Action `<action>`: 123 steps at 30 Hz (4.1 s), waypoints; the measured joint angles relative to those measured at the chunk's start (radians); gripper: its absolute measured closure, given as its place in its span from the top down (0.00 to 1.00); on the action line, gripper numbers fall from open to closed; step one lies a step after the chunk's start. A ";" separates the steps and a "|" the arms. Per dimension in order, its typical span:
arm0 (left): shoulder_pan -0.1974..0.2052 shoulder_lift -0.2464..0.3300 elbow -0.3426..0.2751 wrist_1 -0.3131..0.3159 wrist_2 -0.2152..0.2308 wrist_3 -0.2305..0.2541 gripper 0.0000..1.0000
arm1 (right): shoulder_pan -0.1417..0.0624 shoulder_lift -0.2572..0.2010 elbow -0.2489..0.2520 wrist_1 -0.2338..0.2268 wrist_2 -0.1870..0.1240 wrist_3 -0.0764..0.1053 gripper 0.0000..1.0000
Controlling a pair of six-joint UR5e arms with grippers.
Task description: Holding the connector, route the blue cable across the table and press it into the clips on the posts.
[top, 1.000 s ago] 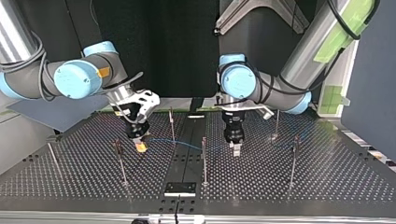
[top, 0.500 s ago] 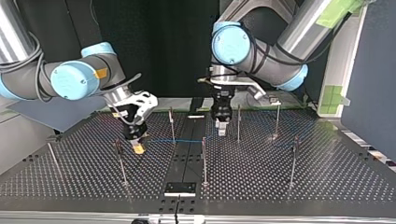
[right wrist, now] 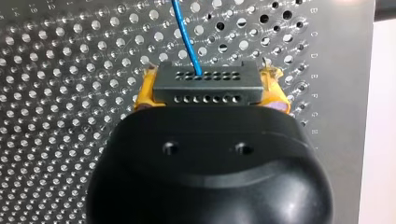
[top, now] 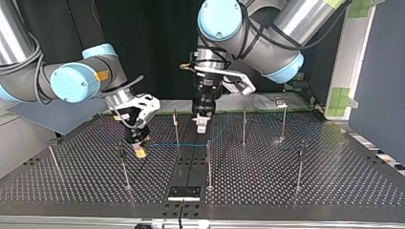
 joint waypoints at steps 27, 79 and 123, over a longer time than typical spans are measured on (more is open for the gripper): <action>0.012 -0.215 0.251 -0.083 -0.025 0.079 0.99 | -0.001 -0.002 0.001 0.003 0.000 -0.001 0.00; -0.027 -0.352 0.160 0.089 -0.153 0.066 0.00 | -0.011 0.004 0.168 -0.067 0.021 -0.026 0.00; -0.010 -0.522 0.016 0.365 0.060 0.002 0.07 | -0.085 0.120 0.414 -0.328 0.024 -0.061 0.00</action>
